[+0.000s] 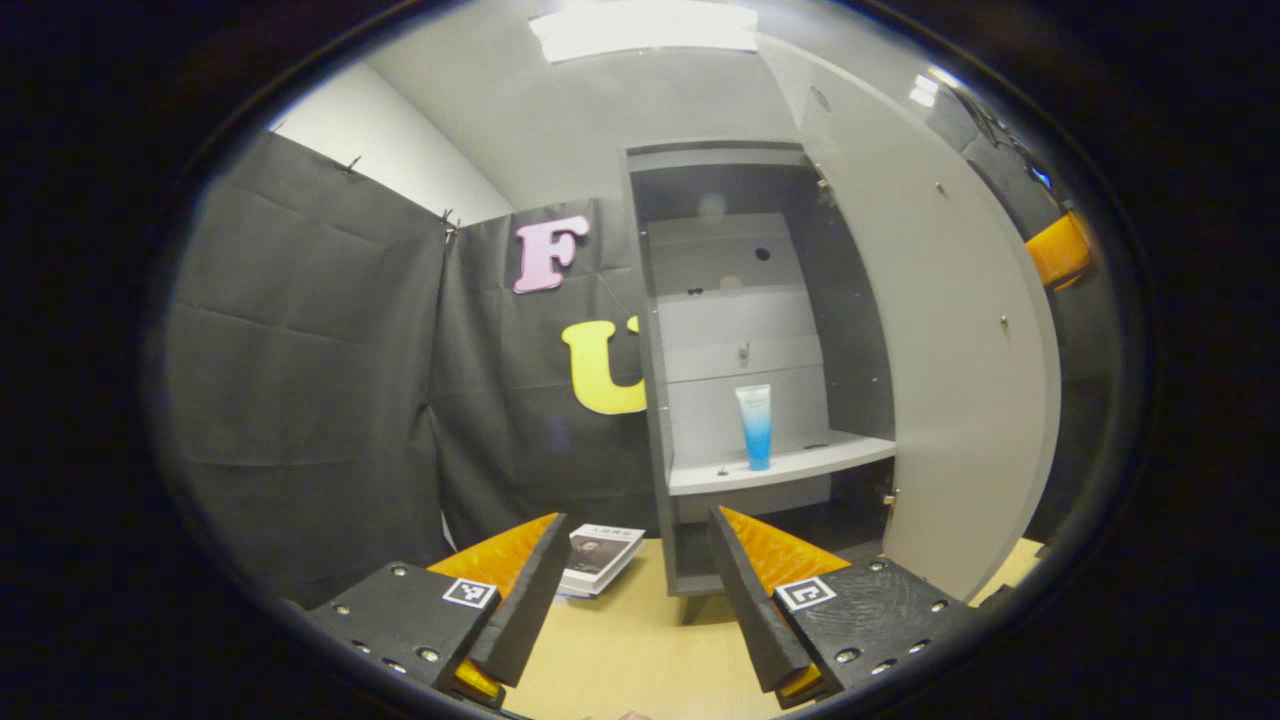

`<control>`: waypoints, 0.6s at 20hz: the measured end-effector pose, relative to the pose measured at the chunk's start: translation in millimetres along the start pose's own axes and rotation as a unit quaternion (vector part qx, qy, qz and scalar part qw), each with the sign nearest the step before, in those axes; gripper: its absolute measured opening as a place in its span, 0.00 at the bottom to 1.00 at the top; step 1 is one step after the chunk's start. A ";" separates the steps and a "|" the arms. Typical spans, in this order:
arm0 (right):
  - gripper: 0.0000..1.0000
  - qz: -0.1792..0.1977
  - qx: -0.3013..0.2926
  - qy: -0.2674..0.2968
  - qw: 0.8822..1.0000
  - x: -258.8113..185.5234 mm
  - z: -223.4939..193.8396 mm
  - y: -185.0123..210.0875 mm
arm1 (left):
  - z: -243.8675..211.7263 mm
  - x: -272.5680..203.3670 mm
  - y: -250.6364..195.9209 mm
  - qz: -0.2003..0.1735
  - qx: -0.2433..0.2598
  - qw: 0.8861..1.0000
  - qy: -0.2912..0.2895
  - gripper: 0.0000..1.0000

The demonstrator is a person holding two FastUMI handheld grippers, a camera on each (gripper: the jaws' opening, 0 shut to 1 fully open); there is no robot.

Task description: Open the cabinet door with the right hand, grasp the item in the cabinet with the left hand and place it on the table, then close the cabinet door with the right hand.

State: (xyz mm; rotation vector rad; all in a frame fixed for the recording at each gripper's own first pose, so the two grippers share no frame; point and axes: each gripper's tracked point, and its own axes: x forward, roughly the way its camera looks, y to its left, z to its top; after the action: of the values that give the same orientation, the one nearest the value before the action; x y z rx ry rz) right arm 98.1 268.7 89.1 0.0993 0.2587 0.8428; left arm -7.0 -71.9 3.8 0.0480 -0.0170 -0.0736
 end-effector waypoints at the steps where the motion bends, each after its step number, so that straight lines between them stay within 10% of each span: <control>1: 0.03 -0.006 0.000 -0.003 1.000 -3.3 0.7 -2.2 | 0.4 0.3 -9.6 -0.006 -0.001 1.000 -0.001 0.84; 12: 0.09 -0.101 -0.005 -0.045 0.994 -28.4 3.4 -34.8 | 8.9 -8.2 -65.4 -0.025 -0.003 1.000 -0.002 0.87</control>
State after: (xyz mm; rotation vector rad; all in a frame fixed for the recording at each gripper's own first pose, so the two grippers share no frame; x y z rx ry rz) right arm 106.2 224.5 91.1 0.0991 0.1760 0.6364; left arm -20.1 -136.9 9.4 0.0421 -0.0198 -0.1243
